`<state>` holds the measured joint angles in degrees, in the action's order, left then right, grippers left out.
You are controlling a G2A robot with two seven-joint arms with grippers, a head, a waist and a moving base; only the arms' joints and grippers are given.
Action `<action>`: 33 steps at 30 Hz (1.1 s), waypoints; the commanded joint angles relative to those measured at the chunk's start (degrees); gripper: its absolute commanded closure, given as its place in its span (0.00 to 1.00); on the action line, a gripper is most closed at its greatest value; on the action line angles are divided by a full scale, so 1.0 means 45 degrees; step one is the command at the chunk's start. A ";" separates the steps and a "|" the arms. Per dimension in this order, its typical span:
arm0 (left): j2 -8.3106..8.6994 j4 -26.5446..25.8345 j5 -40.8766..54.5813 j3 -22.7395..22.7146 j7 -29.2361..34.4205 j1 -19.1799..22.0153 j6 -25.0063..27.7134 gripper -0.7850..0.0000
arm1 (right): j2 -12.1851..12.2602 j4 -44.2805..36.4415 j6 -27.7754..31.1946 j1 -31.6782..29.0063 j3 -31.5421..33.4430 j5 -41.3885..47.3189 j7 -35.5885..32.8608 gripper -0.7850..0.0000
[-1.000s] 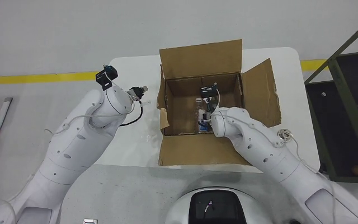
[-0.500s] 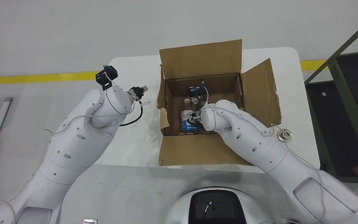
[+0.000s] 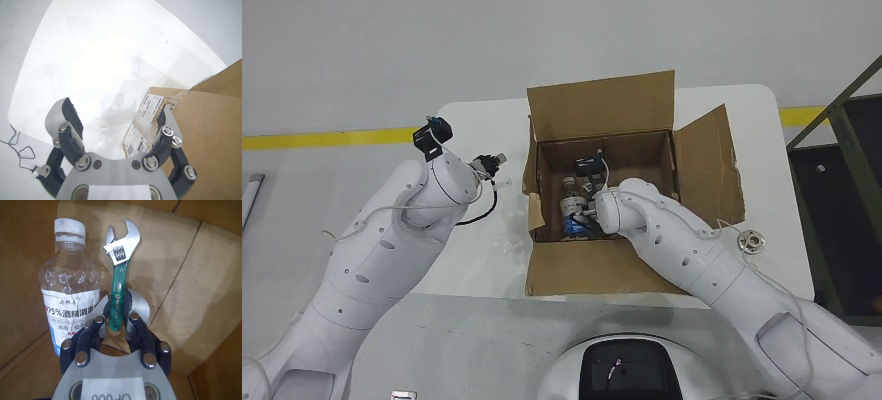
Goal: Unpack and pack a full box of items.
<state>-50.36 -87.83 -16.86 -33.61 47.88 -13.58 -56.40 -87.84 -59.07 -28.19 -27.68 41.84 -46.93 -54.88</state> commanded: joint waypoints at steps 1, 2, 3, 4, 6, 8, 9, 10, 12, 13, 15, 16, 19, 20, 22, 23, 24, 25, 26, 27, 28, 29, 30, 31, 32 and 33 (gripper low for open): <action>0.0000 0.0000 0.0000 0.0000 0.0000 0.0000 0.0000 0.00 | 0.0011 -0.0008 0.0021 -0.0043 0.0081 -0.0067 -0.0007 0.66; 0.0000 0.0000 0.0000 0.0000 0.0000 0.0000 0.0000 0.00 | 0.0020 -0.0023 0.0020 -0.0073 0.0138 -0.0107 -0.0006 0.67; 0.0000 0.0000 0.0000 0.0000 0.0000 0.0000 0.0000 0.00 | 0.0030 -0.0075 0.0005 -0.0111 0.0206 -0.0130 -0.0013 0.67; 0.0000 0.0000 0.0000 0.0000 0.0000 0.0000 0.0000 0.00 | 0.0046 -0.0160 -0.0032 -0.0149 0.0270 -0.0205 -0.0011 0.66; 0.0000 0.0000 0.0000 0.0000 0.0000 0.0000 0.0000 0.00 | 0.0102 -0.0423 -0.0080 -0.0236 0.0421 -0.0411 -0.0055 0.65; 0.0000 0.0000 0.0000 0.0000 0.0000 0.0000 0.0000 0.00 | 0.0207 -0.1025 -0.0160 -0.0347 0.0709 -0.0675 -0.0061 0.66; 0.0000 0.0000 0.0000 0.0000 0.0000 0.0000 0.0000 0.00 | 0.0286 -0.1455 -0.0204 -0.0474 0.0908 -0.0805 -0.0117 0.66; 0.0000 0.0000 0.0000 0.0000 0.0000 0.0000 0.0000 0.00 | 0.0384 -0.2112 -0.0164 -0.0615 0.1199 -0.0876 -0.0165 0.67; 0.0000 0.0000 0.0000 0.0000 0.0000 0.0000 0.0000 0.00 | 0.0651 -0.3617 0.0056 -0.1115 0.1905 -0.1212 -0.0208 0.72; 0.0000 0.0000 0.0000 0.0000 0.0000 0.0000 0.0000 0.00 | 0.0810 -0.4514 0.0310 -0.1439 0.2333 -0.1452 -0.0178 0.98; 0.0000 0.0000 0.0000 0.0000 0.0000 0.0000 0.0000 0.00 | 0.1139 -0.6348 0.0895 -0.2213 0.3301 -0.1934 -0.0255 1.00; 0.0000 0.0000 0.0000 0.0000 0.0000 0.0000 0.0000 0.00 | 0.1293 -0.7186 0.1277 -0.2648 0.3799 -0.2071 -0.0402 1.00; 0.0000 0.0000 0.0000 0.0000 0.0000 0.0000 0.0000 0.00 | 0.1704 -0.9638 0.2231 -0.3868 0.5436 -0.2682 -0.0656 1.00; 0.0000 0.0000 0.0000 0.0000 0.0000 0.0000 0.0000 0.00 | 0.1827 -1.0435 0.2459 -0.4201 0.6010 -0.3034 -0.0747 1.00; 0.0000 0.0000 0.0000 0.0000 0.0000 0.0000 0.0000 0.00 | 0.2030 -1.1771 0.3064 -0.4936 0.7070 -0.3198 -0.1192 1.00; 0.0000 0.0000 0.0000 0.0000 0.0000 0.0000 0.0000 0.00 | 0.2126 -1.2372 0.3368 -0.5212 0.7673 -0.3268 -0.1431 1.00; 0.0000 0.0000 0.0000 0.0000 0.0000 0.0000 0.0000 0.00 | 0.2218 -1.2874 0.3722 -0.5496 0.8240 -0.3331 -0.1728 1.00; 0.0000 0.0000 0.0000 0.0000 0.0000 0.0000 0.0000 0.00 | 0.2310 -1.3362 0.4089 -0.5709 0.8835 -0.3475 -0.2000 1.00; 0.0000 0.0000 0.0000 0.0000 0.0000 0.0000 0.0000 0.00 | 0.2390 -1.3780 0.4390 -0.5920 0.9380 -0.3601 -0.2218 1.00; 0.0000 0.0000 0.0000 0.0000 0.0000 0.0000 0.0000 0.00 | 0.2464 -1.4151 0.4671 -0.6123 0.9921 -0.3679 -0.2463 1.00; 0.0000 0.0000 0.0000 0.0000 0.0000 0.0000 0.0000 0.00 | 0.2529 -1.4466 0.4943 -0.6307 1.0419 -0.3685 -0.2690 1.00; 0.0000 0.0000 0.0000 0.0000 0.0000 0.0000 0.0000 0.00 | 0.2590 -1.4690 0.5213 -0.6491 1.0885 -0.3697 -0.2902 1.00; 0.0000 0.0000 0.0000 0.0000 0.0000 0.0000 0.0000 0.00 | 0.2660 -1.4810 0.5442 -0.6677 1.1371 -0.4027 -0.3077 1.00; 0.0000 0.0000 0.0000 0.0000 0.0000 0.0000 0.0000 0.00 | 0.2715 -1.4911 0.5681 -0.6859 1.1711 -0.4183 -0.3236 1.00; 0.0000 0.0000 0.0000 0.0000 0.0000 0.0000 0.0000 0.00 | 0.2762 -1.4913 0.5907 -0.7018 1.2071 -0.4171 -0.3332 1.00; 0.0000 0.0000 0.0000 0.0000 0.0000 0.0000 0.0000 0.00 | 0.2815 -1.4831 0.6126 -0.7194 1.2438 -0.4285 -0.3526 1.00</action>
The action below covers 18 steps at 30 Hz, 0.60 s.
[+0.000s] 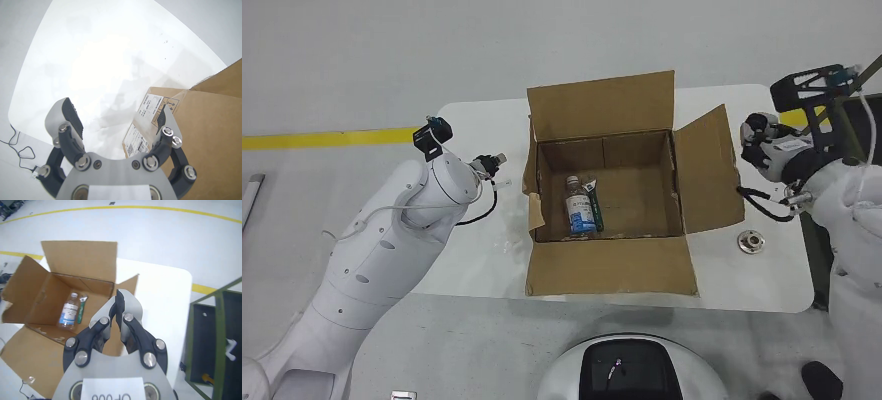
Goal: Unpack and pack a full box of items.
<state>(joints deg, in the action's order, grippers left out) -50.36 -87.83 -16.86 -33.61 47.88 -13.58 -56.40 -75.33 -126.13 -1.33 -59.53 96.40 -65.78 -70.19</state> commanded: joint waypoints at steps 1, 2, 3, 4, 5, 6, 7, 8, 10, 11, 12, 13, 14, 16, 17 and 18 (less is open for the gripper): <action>0.0000 0.0000 0.0000 0.0000 0.0000 0.0000 0.0000 0.00 | 0.0089 0.0070 0.0369 -0.0255 0.0647 -0.0308 -0.0285 1.00; 0.0000 0.0000 0.0000 0.0000 0.0000 0.0000 0.0000 0.00 | 0.0134 0.0189 0.0516 -0.0429 0.0935 -0.0402 -0.0519 1.00; 0.0000 0.0000 0.0000 0.0000 0.0000 0.0000 0.0000 0.00 | 0.0177 0.0255 0.0691 -0.0566 0.1157 -0.0466 -0.0755 1.00; 0.0000 0.0000 0.0000 0.0000 0.0000 0.0000 0.0000 0.00 | 0.0230 0.0340 0.0973 -0.0731 0.1328 -0.0672 -0.1062 1.00; 0.0000 0.0000 0.0000 0.0000 0.0000 0.0000 0.0000 0.00 | 0.0277 0.0531 0.1272 -0.0904 0.1406 -0.0800 -0.1457 1.00; 0.0000 0.0000 0.0000 0.0000 0.0000 0.0000 0.0000 0.00 | 0.0326 0.0675 0.1573 -0.1023 0.1456 -0.1012 -0.1767 1.00; 0.0000 0.0000 0.0000 0.0000 0.0000 0.0000 0.0000 0.00 | 0.0379 0.0967 0.1912 -0.1184 0.1410 -0.1413 -0.2197 1.00; 0.0000 0.0000 0.0000 0.0000 0.0000 0.0000 0.0000 0.00 | 0.0416 0.1164 0.2192 -0.1266 0.1262 -0.1651 -0.2485 1.00; 0.0000 0.0000 0.0000 0.0000 0.0000 0.0000 0.0000 0.00 | 0.0483 0.1685 0.2785 -0.1443 0.0767 -0.2303 -0.3048 1.00; 0.0000 0.0000 0.0000 0.0000 0.0000 0.0000 0.0000 0.00 | 0.0495 0.1872 0.2969 -0.1517 0.0433 -0.2455 -0.3269 1.00; 0.0000 0.0000 0.0000 0.0000 0.0000 0.0000 0.0000 0.00 | 0.0511 0.2158 0.3264 -0.1614 0.0069 -0.2618 -0.3519 1.00; 0.0000 0.0000 0.0000 0.0000 0.0000 0.0000 0.0000 0.00 | 0.0522 0.2399 0.3375 -0.1619 -0.0176 -0.2752 -0.3661 1.00; 0.0000 0.0000 0.0000 0.0000 0.0000 0.0000 0.0000 0.00 | 0.0529 0.2666 0.3450 -0.1608 -0.0410 -0.2845 -0.3768 1.00; 0.0000 0.0000 0.0000 0.0000 0.0000 0.0000 0.0000 0.00 | 0.0544 0.3054 0.3555 -0.1546 -0.0795 -0.3031 -0.3944 1.00; 0.0000 0.0000 0.0000 0.0000 0.0000 0.0000 0.0000 0.00 | 0.0547 0.3210 0.3589 -0.1531 -0.0962 -0.3007 -0.3958 1.00; 0.0000 0.0000 0.0000 0.0000 0.0000 0.0000 0.0000 0.00 | 0.0550 0.3278 0.3553 -0.1494 -0.1040 -0.2927 -0.3958 1.00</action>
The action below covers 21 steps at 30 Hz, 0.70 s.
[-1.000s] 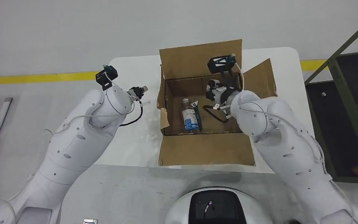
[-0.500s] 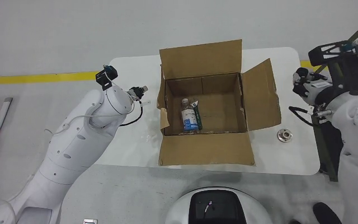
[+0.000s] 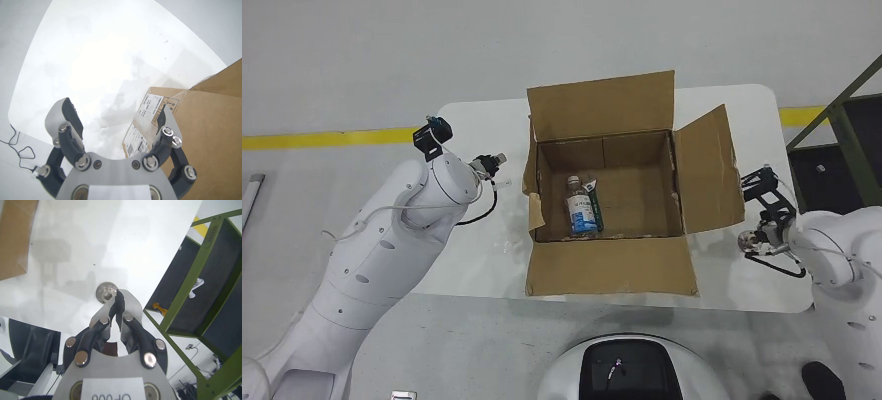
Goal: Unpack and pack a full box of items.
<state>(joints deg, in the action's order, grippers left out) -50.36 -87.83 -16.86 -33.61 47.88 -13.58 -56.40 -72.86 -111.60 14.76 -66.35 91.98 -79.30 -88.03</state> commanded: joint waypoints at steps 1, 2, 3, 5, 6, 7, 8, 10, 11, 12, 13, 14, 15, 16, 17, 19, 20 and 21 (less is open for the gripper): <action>0.0000 0.0000 0.0000 0.0000 0.0000 0.0000 0.0000 0.00 | 0.0012 0.0097 -0.0069 0.0043 -0.0097 0.0061 0.0007 1.00; 0.0000 0.0000 0.0000 0.0000 0.0000 0.0000 0.0000 0.00 | 0.0018 0.0188 -0.0182 0.0039 -0.0119 0.0121 0.0007 1.00; 0.0000 0.0000 0.0000 0.0000 0.0000 0.0000 0.0000 0.00 | 0.0020 0.0229 -0.0401 0.0049 -0.0109 0.0204 0.0007 1.00; 0.0000 0.0000 0.0000 0.0000 0.0000 0.0000 0.0000 0.00 | 0.0020 0.0229 -0.0401 0.0049 -0.0109 0.0204 0.0007 1.00; 0.0000 0.0000 0.0000 0.0000 0.0000 0.0000 0.0000 0.00 | 0.0020 0.0229 -0.0401 0.0049 -0.0109 0.0204 0.0007 1.00; 0.0000 0.0000 0.0000 0.0000 0.0000 0.0000 0.0000 0.00 | 0.0020 0.0229 -0.0401 0.0049 -0.0109 0.0204 0.0007 1.00; 0.0000 0.0000 0.0000 0.0000 0.0000 0.0000 0.0000 0.00 | 0.0020 0.0229 -0.0401 0.0049 -0.0109 0.0204 0.0007 1.00; 0.0000 0.0000 0.0000 0.0000 0.0000 0.0000 0.0000 0.00 | 0.0020 0.0229 -0.0401 0.0049 -0.0109 0.0204 0.0007 1.00; 0.0000 0.0000 0.0000 0.0000 0.0000 0.0000 0.0000 0.00 | 0.0020 0.0229 -0.0401 0.0049 -0.0109 0.0204 0.0007 1.00; 0.0000 0.0000 0.0000 0.0000 0.0000 0.0000 0.0000 0.00 | 0.0020 0.0229 -0.0401 0.0049 -0.0109 0.0204 0.0007 1.00; 0.0000 0.0000 0.0000 0.0000 0.0000 0.0000 0.0000 0.00 | 0.0020 0.0229 -0.0401 0.0049 -0.0109 0.0204 0.0007 1.00; 0.0000 0.0000 0.0000 0.0000 0.0000 0.0000 0.0000 0.00 | 0.0020 0.0229 -0.0401 0.0049 -0.0109 0.0204 0.0007 1.00; 0.0000 0.0000 0.0000 0.0000 0.0000 0.0000 0.0000 0.00 | 0.0020 0.0229 -0.0401 0.0049 -0.0109 0.0204 0.0007 1.00; 0.0000 0.0000 0.0000 0.0000 0.0000 0.0000 0.0000 0.00 | 0.0018 0.0255 -0.0415 0.0016 -0.0113 0.0246 0.0133 1.00; 0.0000 0.0000 0.0000 0.0000 0.0000 0.0000 0.0000 0.00 | 0.0019 0.0355 -0.0438 -0.0108 -0.0118 0.0352 0.0510 1.00; 0.0000 0.0000 0.0000 0.0000 0.0000 0.0000 0.0000 0.00 | 0.0037 0.0364 -0.0385 -0.0247 -0.0064 0.0624 0.0890 1.00; 0.0000 0.0000 0.0000 0.0000 0.0000 0.0000 0.0000 0.00 | 0.0047 0.0361 -0.0384 -0.0302 0.0043 0.0918 0.0941 1.00; 0.0000 0.0000 0.0000 0.0000 0.0000 0.0000 0.0000 0.00 | 0.0063 0.0351 -0.0384 -0.0328 0.0233 0.1281 0.0944 1.00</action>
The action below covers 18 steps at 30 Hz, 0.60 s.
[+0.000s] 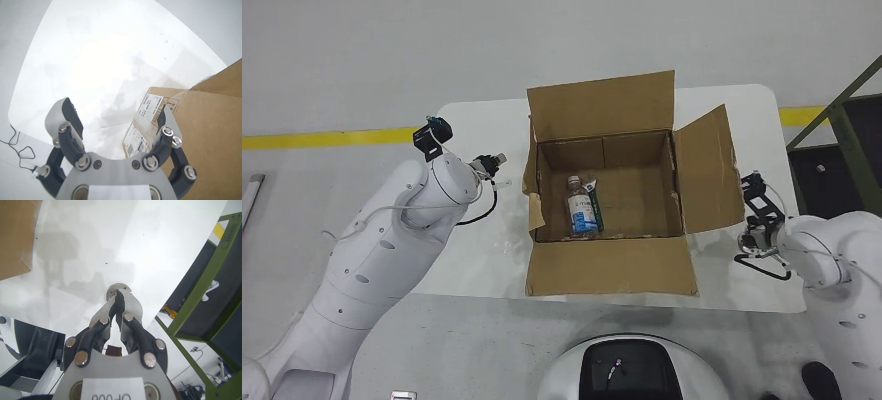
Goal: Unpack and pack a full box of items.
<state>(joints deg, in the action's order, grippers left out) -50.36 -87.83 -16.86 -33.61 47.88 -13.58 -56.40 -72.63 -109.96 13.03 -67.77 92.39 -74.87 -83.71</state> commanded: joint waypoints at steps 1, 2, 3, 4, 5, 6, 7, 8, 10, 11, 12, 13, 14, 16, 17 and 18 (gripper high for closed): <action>0.0000 0.0000 0.0000 0.0000 0.0000 0.0000 0.0000 0.00 | 0.0038 -0.0030 0.0075 -0.0038 0.0344 0.0547 -0.0009 1.00; 0.0000 0.0000 0.0000 0.0000 0.0000 0.0000 0.0000 0.00 | 0.0069 -0.0025 0.0144 -0.0078 0.0549 0.0733 -0.0017 1.00; 0.0000 0.0000 0.0000 0.0000 0.0000 0.0000 0.0000 0.00 | 0.0095 0.0002 0.0156 -0.0090 0.0782 0.1005 0.0025 1.00; 0.0000 0.0000 0.0000 0.0000 0.0000 0.0000 0.0000 0.00 | 0.0118 0.0047 0.0211 -0.0113 0.0995 0.1417 0.0023 1.00; 0.0000 0.0000 0.0000 0.0000 0.0000 0.0000 0.0000 0.00 | 0.0148 0.0082 0.0289 -0.0122 0.1210 0.1756 -0.0048 0.99; 0.0000 0.0000 0.0000 0.0000 0.0000 0.0000 0.0000 0.00 | 0.0189 0.0107 0.0366 -0.0115 0.1412 0.1834 -0.0125 0.93; 0.0000 0.0000 0.0000 0.0000 0.0000 0.0000 0.0000 0.00 | 0.0227 0.0138 0.0448 -0.0114 0.1543 0.1840 -0.0150 0.89; 0.0000 0.0000 0.0000 0.0000 0.0000 0.0000 0.0000 0.00 | 0.0257 0.0199 0.0494 -0.0109 0.1636 0.1919 -0.0137 0.80; 0.0000 0.0000 0.0000 0.0000 0.0000 0.0000 0.0000 0.00 | 0.0307 0.0289 0.0612 -0.0100 0.1722 0.2158 -0.0138 0.70; 0.0000 0.0000 0.0000 0.0000 0.0000 0.0000 0.0000 0.00 | 0.0338 0.0297 0.0662 -0.0099 0.1751 0.2117 -0.0152 0.68; 0.0000 0.0000 0.0000 0.0000 0.0000 0.0000 0.0000 0.00 | 0.0364 0.0310 0.0673 -0.0105 0.1747 0.2049 -0.0139 0.68; 0.0000 0.0000 0.0000 0.0000 0.0000 0.0000 0.0000 0.00 | 0.0383 0.0326 0.0653 -0.0110 0.1730 0.2086 -0.0101 0.68; 0.0000 0.0000 0.0000 0.0000 0.0000 0.0000 0.0000 0.00 | 0.0402 0.0339 0.0634 -0.0115 0.1720 0.2125 -0.0075 0.67; 0.0000 0.0000 0.0000 0.0000 0.0000 0.0000 0.0000 0.00 | 0.0443 0.0415 0.0576 -0.0147 0.1650 0.2052 -0.0107 0.67; 0.0000 0.0000 0.0000 0.0000 0.0000 0.0000 0.0000 0.00 | 0.0459 0.0462 0.0511 -0.0136 0.1595 0.2025 -0.0109 0.68; 0.0000 0.0000 0.0000 0.0000 0.0000 0.0000 0.0000 0.00 | 0.0471 0.0533 0.0472 -0.0130 0.1533 0.2086 -0.0088 0.69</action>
<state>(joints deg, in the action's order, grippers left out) -50.36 -87.83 -16.86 -33.61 47.88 -13.58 -56.40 -70.54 -107.78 15.30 -68.39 99.48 -65.64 -84.16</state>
